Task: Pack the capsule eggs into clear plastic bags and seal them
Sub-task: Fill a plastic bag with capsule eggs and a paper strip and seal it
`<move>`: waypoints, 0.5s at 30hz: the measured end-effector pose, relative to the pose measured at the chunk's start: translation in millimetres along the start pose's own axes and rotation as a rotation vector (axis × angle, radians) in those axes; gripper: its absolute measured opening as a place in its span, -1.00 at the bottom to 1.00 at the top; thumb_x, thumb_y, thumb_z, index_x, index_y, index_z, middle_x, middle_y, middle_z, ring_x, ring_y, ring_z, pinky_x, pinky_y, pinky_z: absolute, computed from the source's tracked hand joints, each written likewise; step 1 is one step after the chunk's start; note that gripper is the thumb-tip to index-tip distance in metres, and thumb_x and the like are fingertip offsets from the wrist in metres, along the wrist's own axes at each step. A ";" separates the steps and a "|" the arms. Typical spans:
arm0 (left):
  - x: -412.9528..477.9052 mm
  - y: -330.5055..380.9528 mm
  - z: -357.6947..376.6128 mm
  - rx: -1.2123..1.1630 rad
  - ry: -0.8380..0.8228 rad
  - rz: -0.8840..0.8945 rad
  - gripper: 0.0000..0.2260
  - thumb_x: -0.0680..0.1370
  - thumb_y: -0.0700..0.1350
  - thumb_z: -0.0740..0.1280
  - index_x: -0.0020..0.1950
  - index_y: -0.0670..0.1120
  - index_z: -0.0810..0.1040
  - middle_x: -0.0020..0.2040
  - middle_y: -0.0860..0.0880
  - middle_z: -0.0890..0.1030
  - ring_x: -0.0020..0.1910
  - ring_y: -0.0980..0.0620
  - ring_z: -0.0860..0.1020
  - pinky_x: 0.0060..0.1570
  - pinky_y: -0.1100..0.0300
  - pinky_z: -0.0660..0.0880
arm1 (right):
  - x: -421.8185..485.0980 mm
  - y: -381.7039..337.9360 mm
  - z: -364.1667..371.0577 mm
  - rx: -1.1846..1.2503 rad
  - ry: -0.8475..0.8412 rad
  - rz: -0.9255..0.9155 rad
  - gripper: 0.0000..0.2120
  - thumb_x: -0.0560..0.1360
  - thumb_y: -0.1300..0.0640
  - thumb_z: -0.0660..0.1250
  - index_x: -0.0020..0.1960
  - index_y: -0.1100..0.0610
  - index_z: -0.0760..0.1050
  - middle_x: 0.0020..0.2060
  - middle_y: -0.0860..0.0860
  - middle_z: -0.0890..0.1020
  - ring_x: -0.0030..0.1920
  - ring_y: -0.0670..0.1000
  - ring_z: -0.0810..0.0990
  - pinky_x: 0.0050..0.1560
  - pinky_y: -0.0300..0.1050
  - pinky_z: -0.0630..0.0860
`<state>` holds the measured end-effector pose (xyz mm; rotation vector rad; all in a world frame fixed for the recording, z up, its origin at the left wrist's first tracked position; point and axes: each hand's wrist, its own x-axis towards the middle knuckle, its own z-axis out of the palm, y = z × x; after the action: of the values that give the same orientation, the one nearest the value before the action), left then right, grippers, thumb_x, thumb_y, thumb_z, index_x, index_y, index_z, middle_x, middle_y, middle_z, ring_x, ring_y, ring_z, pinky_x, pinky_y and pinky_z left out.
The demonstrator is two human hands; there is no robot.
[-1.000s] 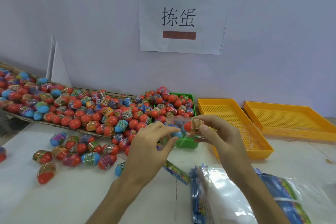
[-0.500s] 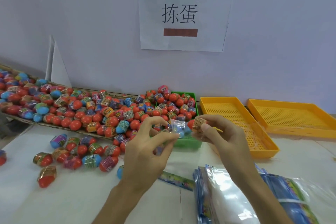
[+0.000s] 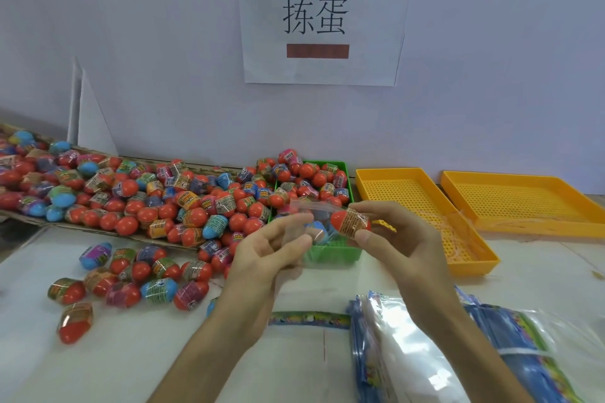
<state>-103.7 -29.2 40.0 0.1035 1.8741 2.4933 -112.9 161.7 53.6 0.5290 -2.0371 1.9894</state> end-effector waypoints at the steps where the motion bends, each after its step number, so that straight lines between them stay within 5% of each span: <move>1: -0.9 -0.1 1.2 -0.007 -0.014 0.008 -0.79 0.40 -0.08 0.56 0.02 0.03 0.73 -0.05 -0.02 0.73 -0.22 0.08 0.58 -0.15 0.21 0.54 | -0.2 -0.7 -0.1 0.010 -0.002 -0.003 -0.76 0.42 0.13 0.44 0.04 -0.10 0.67 -0.03 0.02 0.69 0.03 0.13 0.68 0.08 0.09 0.64; 5: -2.3 1.8 2.7 -0.028 -0.035 0.110 -0.85 0.41 -0.15 0.54 -0.09 -0.18 0.67 -0.36 0.03 0.58 -0.48 0.05 0.40 -0.42 0.22 0.48 | 0.9 -5.3 0.0 0.052 0.003 -0.016 -0.76 0.42 0.18 0.42 0.04 -0.05 0.68 -0.05 0.01 0.71 0.01 0.06 0.69 0.00 -0.10 0.63; 9: -8.4 10.7 0.9 -0.021 -0.133 0.257 -0.92 0.39 -0.10 0.47 -0.19 -0.08 0.64 0.07 -0.05 0.70 -0.47 0.01 0.46 -0.50 0.18 0.49 | 0.9 -9.6 0.1 0.071 0.000 -0.012 -0.77 0.42 0.17 0.41 0.05 -0.02 0.67 -0.05 -0.05 0.72 0.00 -0.06 0.69 -0.02 -0.30 0.56; 15: -10.9 17.0 -6.4 -0.006 -0.088 0.395 -0.83 0.45 -0.22 0.36 -0.30 -0.06 0.43 -0.01 -0.19 0.68 -0.58 -0.19 0.29 -0.53 0.18 0.45 | 2.0 -9.8 -2.5 0.069 0.079 0.001 -0.77 0.42 0.12 0.41 0.07 0.01 0.68 -0.05 -0.01 0.73 0.04 -0.03 0.68 0.01 -0.26 0.57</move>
<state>-92.9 -40.7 54.1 0.6310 1.9724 2.6746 -110.7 164.0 63.4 0.4556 -1.9288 2.0536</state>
